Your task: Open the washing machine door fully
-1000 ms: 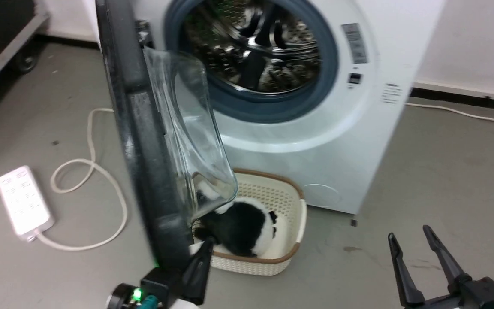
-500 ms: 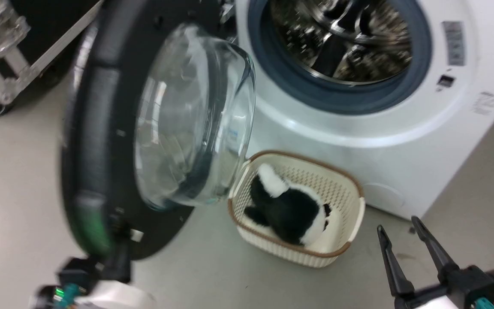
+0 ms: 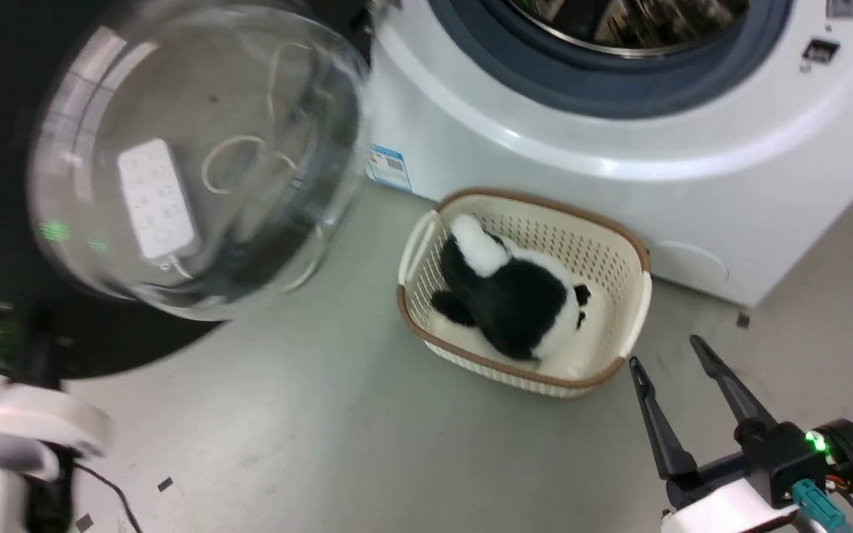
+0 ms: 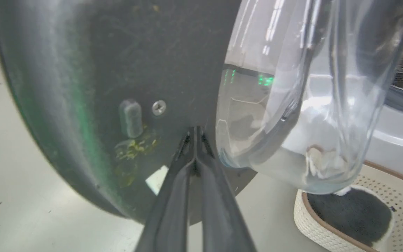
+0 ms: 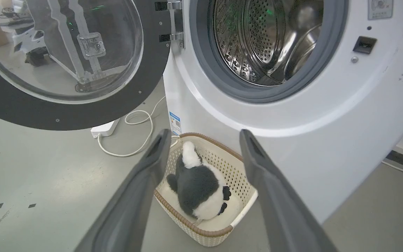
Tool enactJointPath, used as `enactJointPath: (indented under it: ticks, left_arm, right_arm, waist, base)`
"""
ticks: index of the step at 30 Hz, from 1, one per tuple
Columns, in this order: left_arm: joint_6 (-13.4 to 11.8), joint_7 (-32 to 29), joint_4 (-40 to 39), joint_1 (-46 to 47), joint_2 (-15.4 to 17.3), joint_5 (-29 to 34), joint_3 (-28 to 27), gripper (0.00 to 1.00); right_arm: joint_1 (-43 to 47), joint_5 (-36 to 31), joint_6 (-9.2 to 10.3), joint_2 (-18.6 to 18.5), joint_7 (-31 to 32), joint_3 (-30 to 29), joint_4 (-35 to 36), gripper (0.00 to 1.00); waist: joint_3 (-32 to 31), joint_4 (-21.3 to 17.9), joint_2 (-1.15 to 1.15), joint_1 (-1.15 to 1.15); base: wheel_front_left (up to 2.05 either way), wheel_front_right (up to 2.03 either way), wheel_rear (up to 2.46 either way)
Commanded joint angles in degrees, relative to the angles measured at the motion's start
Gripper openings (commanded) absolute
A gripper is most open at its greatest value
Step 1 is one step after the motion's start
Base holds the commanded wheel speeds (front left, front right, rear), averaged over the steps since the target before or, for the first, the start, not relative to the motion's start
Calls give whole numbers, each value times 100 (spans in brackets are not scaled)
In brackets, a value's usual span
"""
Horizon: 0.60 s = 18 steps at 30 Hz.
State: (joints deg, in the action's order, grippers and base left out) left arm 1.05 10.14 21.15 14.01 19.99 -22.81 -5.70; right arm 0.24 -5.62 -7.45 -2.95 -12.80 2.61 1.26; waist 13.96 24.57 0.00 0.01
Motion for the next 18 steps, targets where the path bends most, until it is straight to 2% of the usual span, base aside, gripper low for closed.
enactJointPath:
  ticks: [1,5,10,14,18]
  left_arm:
    - [60,60,217,225,158,-76,-122,0]
    - [213,188,914,644,566,-140,-298,0]
    - [305,358,1692,1181,866,-214,-464,0]
    - [407,441,2214,1492,1030,-335,-621,0]
    - [469,480,2339,1570,1098,-225,-658,0]
  right_arm:
    - [-102,-24,-3,7,25,16,63,100]
    - [-132,-71,-3,7,102,23,148,100]
    - [-171,-162,-3,7,199,67,285,100]
    - [-215,-180,-3,7,248,101,307,100]
    - [-211,-117,-3,7,199,94,256,100]
  waist:
    - [203,-159,0,-1]
    - [403,-292,0,-1]
    - [572,-389,0,-1]
    - [573,-467,0,-1]
    - [437,-515,0,-1]
  base:
    - [0,0,0]
    - [0,0,0]
    - [0,0,0]
    - [0,0,0]
    - [0,0,0]
